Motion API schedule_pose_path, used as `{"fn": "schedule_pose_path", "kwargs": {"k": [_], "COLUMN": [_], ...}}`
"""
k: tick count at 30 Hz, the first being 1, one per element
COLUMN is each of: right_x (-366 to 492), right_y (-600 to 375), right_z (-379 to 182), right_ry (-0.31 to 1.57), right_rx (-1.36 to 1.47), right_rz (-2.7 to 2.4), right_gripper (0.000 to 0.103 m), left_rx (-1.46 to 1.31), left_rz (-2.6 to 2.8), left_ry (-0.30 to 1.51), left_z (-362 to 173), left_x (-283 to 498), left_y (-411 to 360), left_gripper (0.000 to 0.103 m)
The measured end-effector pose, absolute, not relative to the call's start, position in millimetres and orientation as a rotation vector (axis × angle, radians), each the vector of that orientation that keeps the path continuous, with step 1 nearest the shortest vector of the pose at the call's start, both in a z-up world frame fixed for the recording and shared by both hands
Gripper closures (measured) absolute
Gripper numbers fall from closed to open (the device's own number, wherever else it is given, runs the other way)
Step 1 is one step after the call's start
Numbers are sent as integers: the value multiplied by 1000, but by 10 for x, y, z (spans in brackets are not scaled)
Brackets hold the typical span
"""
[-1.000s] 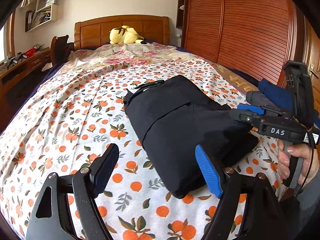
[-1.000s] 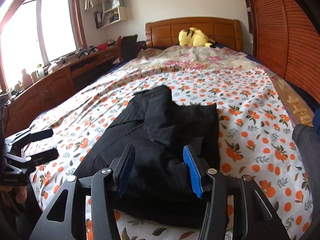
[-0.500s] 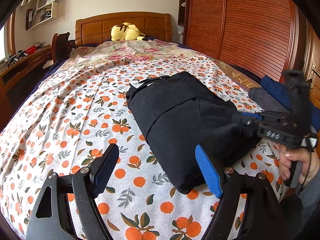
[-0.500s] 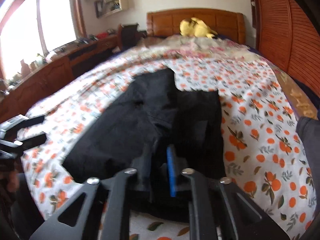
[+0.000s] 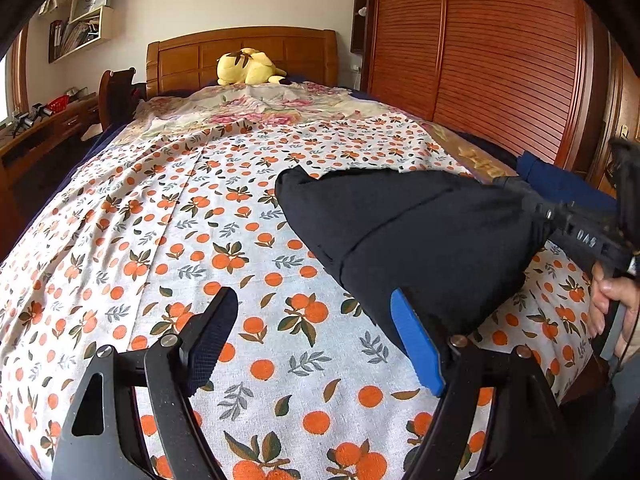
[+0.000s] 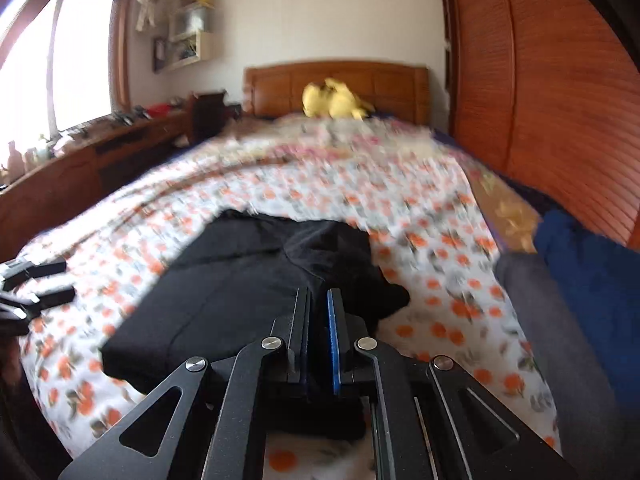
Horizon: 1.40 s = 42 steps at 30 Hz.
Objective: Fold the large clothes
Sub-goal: 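Close the right gripper on the side of the coat bundle, then close the left gripper on the bundle while the right gripper holds it, lift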
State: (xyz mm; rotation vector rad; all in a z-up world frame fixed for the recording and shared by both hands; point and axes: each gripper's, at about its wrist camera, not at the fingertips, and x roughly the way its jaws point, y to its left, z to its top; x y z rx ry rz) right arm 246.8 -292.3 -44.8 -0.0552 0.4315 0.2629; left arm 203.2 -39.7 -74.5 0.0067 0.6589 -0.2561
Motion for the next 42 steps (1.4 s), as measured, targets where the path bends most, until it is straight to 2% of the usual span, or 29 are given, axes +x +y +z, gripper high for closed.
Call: {"fn": "schedule_pose_path", "kwargs": {"k": [3,7,14,18,23,31,33,35,42], "right_x": [2550,2608,2482,2285,2309,2609,2573,2507,2495], "right_y": [-2903,-2856,-2871,-2788,-2773,-2898,-2951,-3005,-3082], "right_z": [-628,-605,-486,-403,-595,-1057,-1049,-1048,-1108], "right_ry": [524,535,468,412,423,641,642,635,713], "right_rx": [-64,-82,-42,-31,-30,-58,-50,-39,53], "right_rz": [271,264,224,240,345,217,193,169,280], "right_gripper": [96,95,78,60,59,58,47,41,40], "left_rx": [7,1,15,15,17,33,45,52,64], "left_rz": [-260,-261,-263,-266,-273,-311,-322,-327,-311], "left_ry": [656,657,665,669,682,694,703,711,730], "left_z": [-740,-749,-790,-831,-891,-946,-970,-990,-1033], "left_x": [2027,2036,2055,2102,2245,2621,2758,2890,3416], "left_y": [-406,-402,-400,-387,-379,-494,-525,-551,-553], "left_gripper": [23,23,23,23,23,23,23,23,23]}}
